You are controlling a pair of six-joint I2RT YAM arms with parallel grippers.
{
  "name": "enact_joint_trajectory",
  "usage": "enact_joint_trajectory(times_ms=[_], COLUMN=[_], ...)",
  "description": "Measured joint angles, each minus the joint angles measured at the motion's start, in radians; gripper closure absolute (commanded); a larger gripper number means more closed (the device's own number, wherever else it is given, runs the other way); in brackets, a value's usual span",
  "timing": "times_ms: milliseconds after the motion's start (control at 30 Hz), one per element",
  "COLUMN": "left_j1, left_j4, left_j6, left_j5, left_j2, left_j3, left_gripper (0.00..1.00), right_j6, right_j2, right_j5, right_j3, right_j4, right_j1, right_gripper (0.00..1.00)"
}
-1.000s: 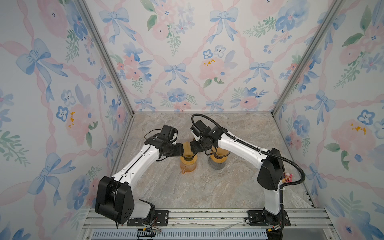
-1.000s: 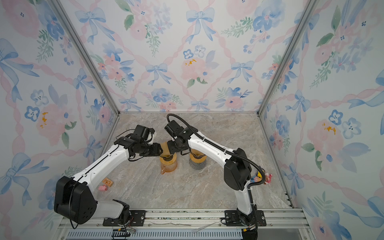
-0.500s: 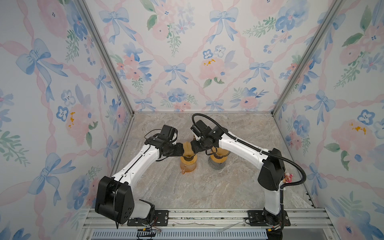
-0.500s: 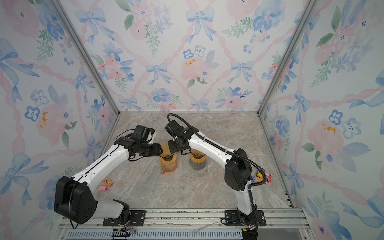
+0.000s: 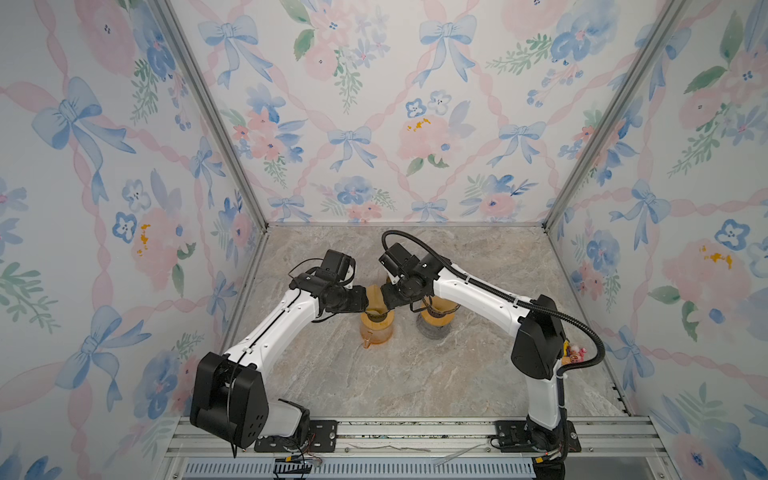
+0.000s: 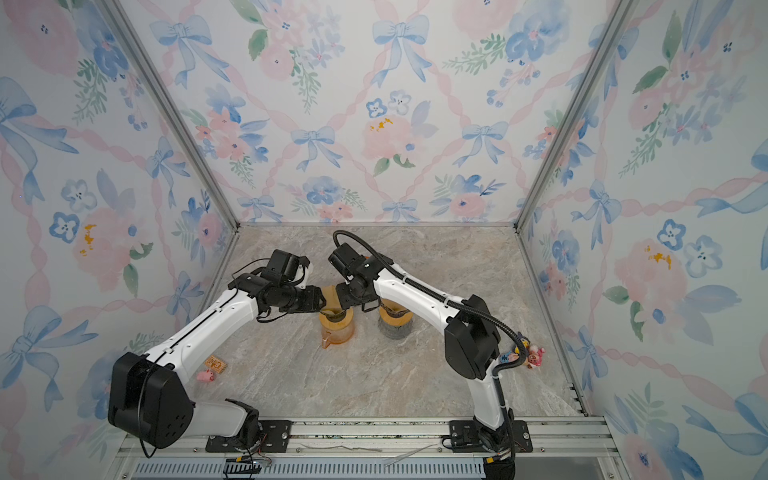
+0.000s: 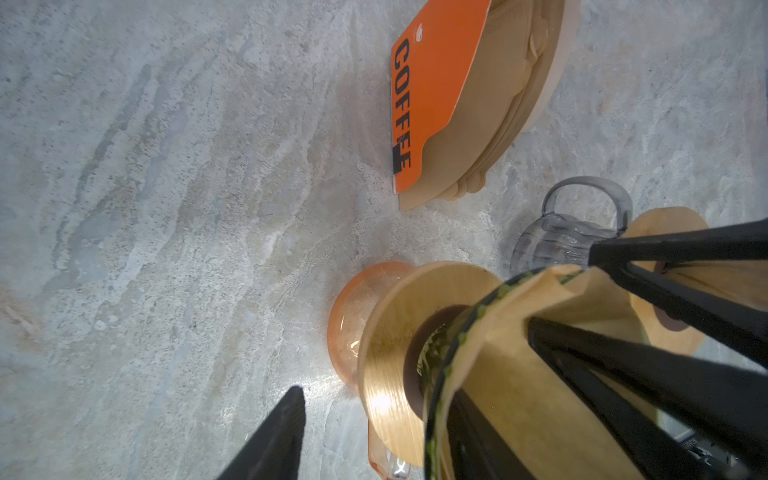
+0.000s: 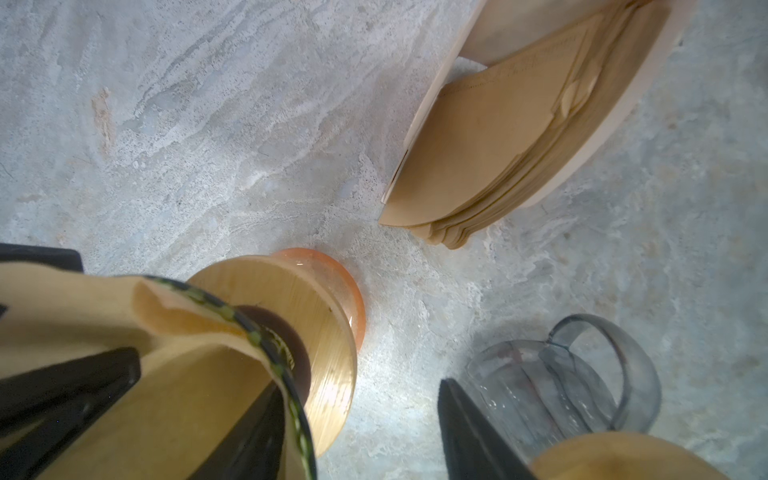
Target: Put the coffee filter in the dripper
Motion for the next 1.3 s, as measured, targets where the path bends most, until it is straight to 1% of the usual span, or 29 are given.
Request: enact_joint_trajectory(times_ms=[200, 533, 667, 867, 1000, 1133, 1300], left_j1=[0.000, 0.000, 0.000, 0.000, -0.002, -0.027, -0.085], left_j4=[-0.001, -0.003, -0.012, -0.012, -0.012, -0.021, -0.029], left_j6=[0.000, 0.000, -0.001, -0.001, 0.000, 0.000, 0.000], left_j5=[0.000, 0.031, 0.047, 0.053, 0.061, 0.060, 0.048], left_j2=[0.000, 0.000, -0.001, -0.027, -0.058, -0.084, -0.089], left_j3=[0.000, 0.006, 0.032, 0.053, 0.055, 0.070, 0.163], left_gripper=[0.43, 0.36, 0.33, 0.32, 0.35, 0.35, 0.34], right_j6=[-0.001, 0.004, 0.004, 0.008, 0.011, 0.012, 0.015], right_j2=[-0.014, -0.175, -0.205, -0.243, -0.292, -0.374, -0.476], right_j5=[-0.006, -0.063, -0.072, -0.072, -0.068, -0.045, 0.005], right_j3=[0.000, -0.076, -0.101, -0.158, -0.198, -0.244, -0.291], right_j4=[0.001, 0.066, 0.080, 0.091, 0.099, 0.105, 0.103], right_j1=[0.000, 0.000, -0.002, -0.002, -0.002, -0.002, -0.012], right_gripper=[0.40, 0.40, 0.40, 0.40, 0.40, 0.39, 0.38])
